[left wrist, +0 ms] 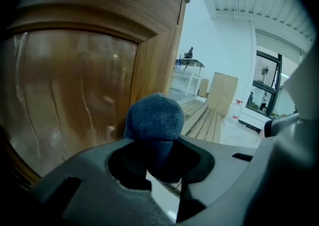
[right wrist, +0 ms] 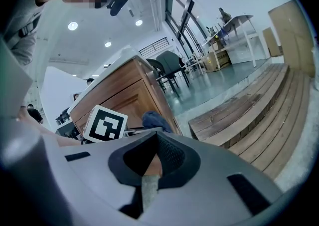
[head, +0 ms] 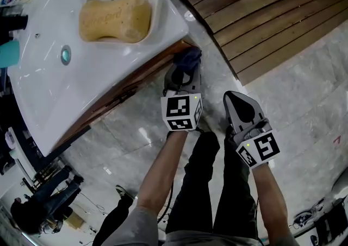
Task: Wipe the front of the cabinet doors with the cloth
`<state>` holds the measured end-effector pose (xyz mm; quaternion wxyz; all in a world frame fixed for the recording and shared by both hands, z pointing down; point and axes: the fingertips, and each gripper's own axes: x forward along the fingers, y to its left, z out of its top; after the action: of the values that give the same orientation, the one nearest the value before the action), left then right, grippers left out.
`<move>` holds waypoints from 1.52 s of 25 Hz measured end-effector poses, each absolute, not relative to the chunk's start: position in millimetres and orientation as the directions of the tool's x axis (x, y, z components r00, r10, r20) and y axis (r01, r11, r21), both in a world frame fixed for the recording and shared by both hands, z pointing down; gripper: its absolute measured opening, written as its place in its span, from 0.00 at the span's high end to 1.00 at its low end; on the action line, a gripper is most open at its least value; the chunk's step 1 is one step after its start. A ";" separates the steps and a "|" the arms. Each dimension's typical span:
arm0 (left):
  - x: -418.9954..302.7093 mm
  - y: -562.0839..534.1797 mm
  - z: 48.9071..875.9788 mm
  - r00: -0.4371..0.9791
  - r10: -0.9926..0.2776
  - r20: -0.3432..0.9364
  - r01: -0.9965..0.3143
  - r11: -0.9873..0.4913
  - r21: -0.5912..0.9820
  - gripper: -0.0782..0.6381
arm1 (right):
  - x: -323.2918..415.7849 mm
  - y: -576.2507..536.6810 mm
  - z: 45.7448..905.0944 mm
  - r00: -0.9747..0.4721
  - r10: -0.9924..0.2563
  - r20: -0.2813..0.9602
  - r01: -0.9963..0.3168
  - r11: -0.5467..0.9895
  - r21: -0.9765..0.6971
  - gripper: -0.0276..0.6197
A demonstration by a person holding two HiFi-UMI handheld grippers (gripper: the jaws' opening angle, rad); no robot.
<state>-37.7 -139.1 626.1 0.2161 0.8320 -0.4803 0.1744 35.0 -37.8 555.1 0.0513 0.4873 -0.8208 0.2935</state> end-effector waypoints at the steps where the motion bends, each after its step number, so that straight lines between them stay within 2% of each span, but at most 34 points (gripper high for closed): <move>1: -33.7 -139.4 625.4 0.487 -0.720 0.495 -0.870 -0.453 0.195 0.74 | 36.6 -36.9 555.0 -0.518 -0.771 0.371 -0.831 0.352 -0.430 0.94; 10: -13.8 -117.0 604.6 0.536 -0.708 0.460 -0.842 -0.492 0.222 0.74 | 43.2 -29.4 543.3 -0.520 -0.776 0.357 -0.830 0.359 -0.427 0.94; 17: -22.2 -85.2 582.0 0.523 -0.731 0.438 -0.851 -0.478 0.218 0.74 | 32.7 -13.0 533.5 -0.560 -0.752 0.349 -0.808 0.403 -0.430 0.94; 38: -103.8 -28.6 596.2 0.349 -0.806 0.478 -0.937 -0.291 0.193 0.74 | -12.7 10.3 535.8 -0.684 -0.647 0.338 -0.725 0.546 -0.421 0.94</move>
<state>-103.8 -28.6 596.2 0.2242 0.7899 -0.5518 0.1458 -12.7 10.3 535.8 0.0716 0.3913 -0.8762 0.2721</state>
